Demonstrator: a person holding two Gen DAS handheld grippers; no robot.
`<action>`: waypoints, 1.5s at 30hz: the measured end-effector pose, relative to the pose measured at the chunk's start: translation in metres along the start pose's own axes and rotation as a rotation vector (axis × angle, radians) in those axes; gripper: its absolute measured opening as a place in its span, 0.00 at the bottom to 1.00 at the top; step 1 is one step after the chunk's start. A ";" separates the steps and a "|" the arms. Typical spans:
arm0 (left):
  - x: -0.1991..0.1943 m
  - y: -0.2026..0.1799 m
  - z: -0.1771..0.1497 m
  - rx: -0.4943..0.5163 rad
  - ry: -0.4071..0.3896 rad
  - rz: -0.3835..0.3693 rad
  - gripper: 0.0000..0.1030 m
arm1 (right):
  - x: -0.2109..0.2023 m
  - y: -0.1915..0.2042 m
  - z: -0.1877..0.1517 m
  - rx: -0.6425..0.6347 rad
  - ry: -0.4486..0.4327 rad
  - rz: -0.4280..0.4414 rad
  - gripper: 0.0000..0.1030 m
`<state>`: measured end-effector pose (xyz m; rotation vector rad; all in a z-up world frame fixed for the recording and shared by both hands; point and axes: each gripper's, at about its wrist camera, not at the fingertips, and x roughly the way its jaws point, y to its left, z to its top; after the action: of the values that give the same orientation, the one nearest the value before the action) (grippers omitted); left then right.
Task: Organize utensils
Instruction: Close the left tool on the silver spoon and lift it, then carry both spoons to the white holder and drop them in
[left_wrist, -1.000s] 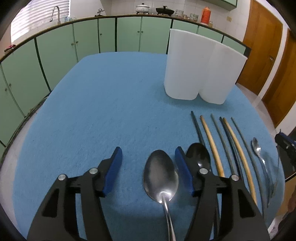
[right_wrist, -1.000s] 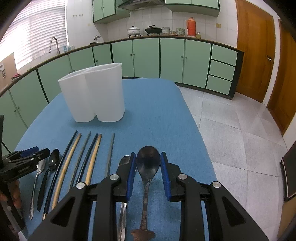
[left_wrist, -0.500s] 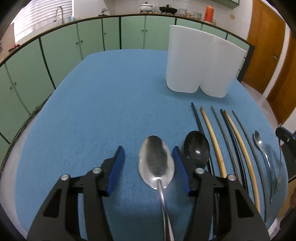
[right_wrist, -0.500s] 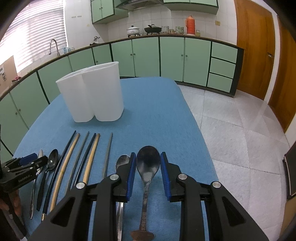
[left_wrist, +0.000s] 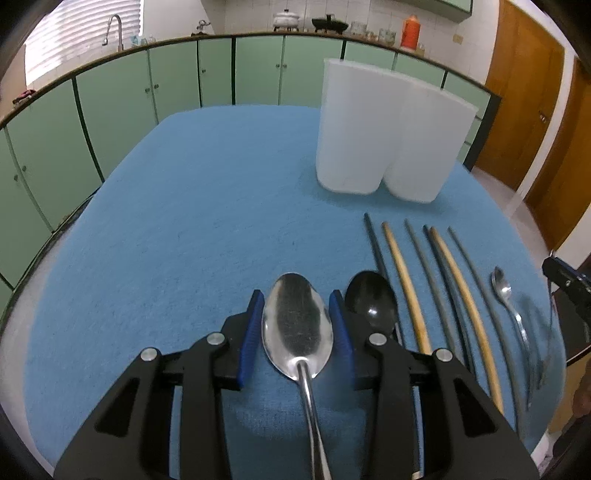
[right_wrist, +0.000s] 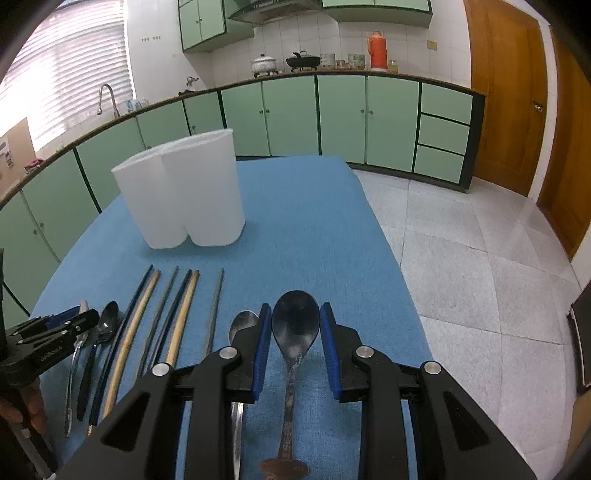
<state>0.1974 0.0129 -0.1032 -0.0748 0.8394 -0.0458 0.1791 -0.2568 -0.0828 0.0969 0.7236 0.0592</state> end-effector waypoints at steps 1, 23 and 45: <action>-0.004 0.000 0.001 -0.001 -0.016 -0.003 0.34 | -0.002 0.000 0.001 -0.003 -0.006 0.001 0.26; -0.084 0.016 0.025 -0.045 -0.392 -0.075 0.34 | -0.053 0.023 0.029 -0.051 -0.150 0.037 0.25; -0.124 -0.017 0.121 0.001 -0.658 -0.131 0.34 | -0.080 0.040 0.121 -0.114 -0.339 0.109 0.25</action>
<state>0.2046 0.0108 0.0702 -0.1346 0.1765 -0.1362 0.1985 -0.2322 0.0639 0.0359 0.3750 0.1832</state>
